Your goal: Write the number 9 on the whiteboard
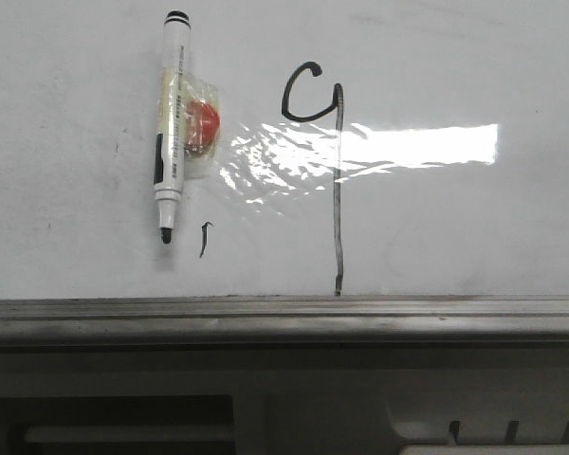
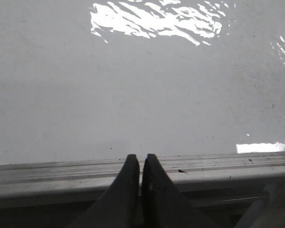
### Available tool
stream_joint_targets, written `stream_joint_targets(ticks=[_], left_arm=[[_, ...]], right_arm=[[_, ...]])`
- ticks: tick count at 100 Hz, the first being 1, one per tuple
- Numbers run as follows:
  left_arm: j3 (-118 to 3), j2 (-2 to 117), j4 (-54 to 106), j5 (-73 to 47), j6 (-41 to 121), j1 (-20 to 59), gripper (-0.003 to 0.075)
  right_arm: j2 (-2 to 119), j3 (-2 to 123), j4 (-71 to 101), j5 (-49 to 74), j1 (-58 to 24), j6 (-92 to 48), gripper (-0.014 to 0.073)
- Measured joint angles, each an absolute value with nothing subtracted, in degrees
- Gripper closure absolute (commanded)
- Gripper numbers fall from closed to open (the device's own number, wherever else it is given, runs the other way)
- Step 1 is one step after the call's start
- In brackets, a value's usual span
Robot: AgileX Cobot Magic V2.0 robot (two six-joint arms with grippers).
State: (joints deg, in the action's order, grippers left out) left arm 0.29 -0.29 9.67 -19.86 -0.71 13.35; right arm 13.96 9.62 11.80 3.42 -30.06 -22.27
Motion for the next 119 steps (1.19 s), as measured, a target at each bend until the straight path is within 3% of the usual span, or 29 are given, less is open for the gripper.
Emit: stream_joint_targets(ticks=[18,33,53,68,119], left_arm=[[0.3,-0.3,9.7,-19.9,-0.7,13.3,0.0741],[0.3,-0.3,9.7,-19.9,-0.7,13.3,0.0741],[0.3,-0.3,9.7,-19.9,-0.7,13.3,0.0741],[0.3,-0.3,9.7,-19.9,-0.7,13.3,0.0741],[0.3,-0.3,10.0,-19.9,-0.7,13.3,0.0741]], right_arm=[[14.0,-0.6,7.7,-7.4,-20.7,-13.0,0.0663],[13.8,-0.6,-1.2,-0.7,-14.5,-2.2,0.0663],[9.3,-0.6,-7.7,9.7,-9.3,0.3,0.0663],[2.5,-0.6,-8.1,18.9,-8.5,0.5,0.0663],[-0.6,-0.6,-8.4,19.0,-8.4,0.6,0.0663]])
